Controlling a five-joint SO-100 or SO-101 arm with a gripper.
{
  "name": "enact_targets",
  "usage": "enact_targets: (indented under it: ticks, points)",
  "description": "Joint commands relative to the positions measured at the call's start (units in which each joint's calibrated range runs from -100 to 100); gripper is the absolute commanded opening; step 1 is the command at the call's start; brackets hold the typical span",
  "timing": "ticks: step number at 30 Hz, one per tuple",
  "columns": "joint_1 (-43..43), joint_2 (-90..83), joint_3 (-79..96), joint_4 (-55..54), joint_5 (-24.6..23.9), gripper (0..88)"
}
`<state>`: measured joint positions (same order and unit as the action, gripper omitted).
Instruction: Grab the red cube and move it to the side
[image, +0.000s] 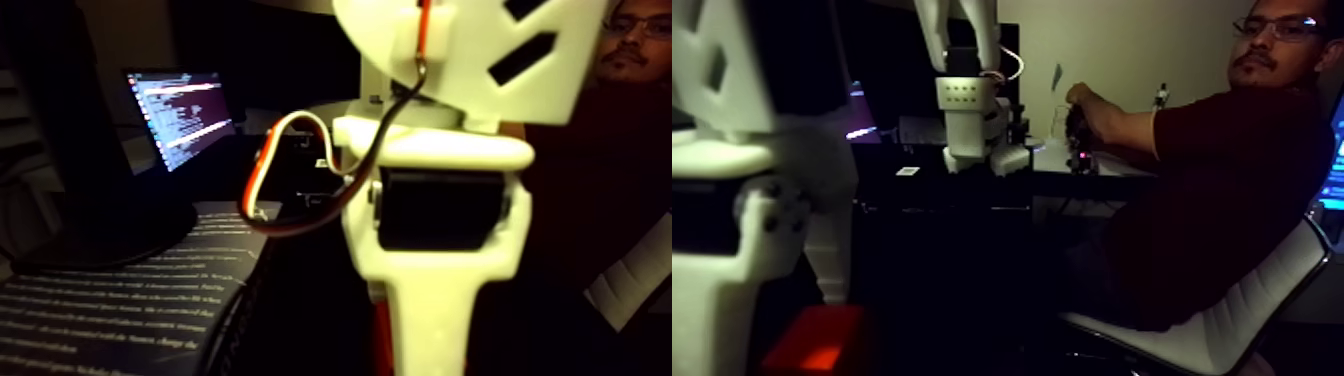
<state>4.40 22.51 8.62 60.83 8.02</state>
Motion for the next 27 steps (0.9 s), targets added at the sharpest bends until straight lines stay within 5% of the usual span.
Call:
enact_targets:
  ticks: [1, 27]
  points:
    - [-0.40, -0.15, -1.86, 0.40, -0.01, 31.3]
    - [-2.57, -0.49, -1.14, 0.49, -0.01, 24.9]
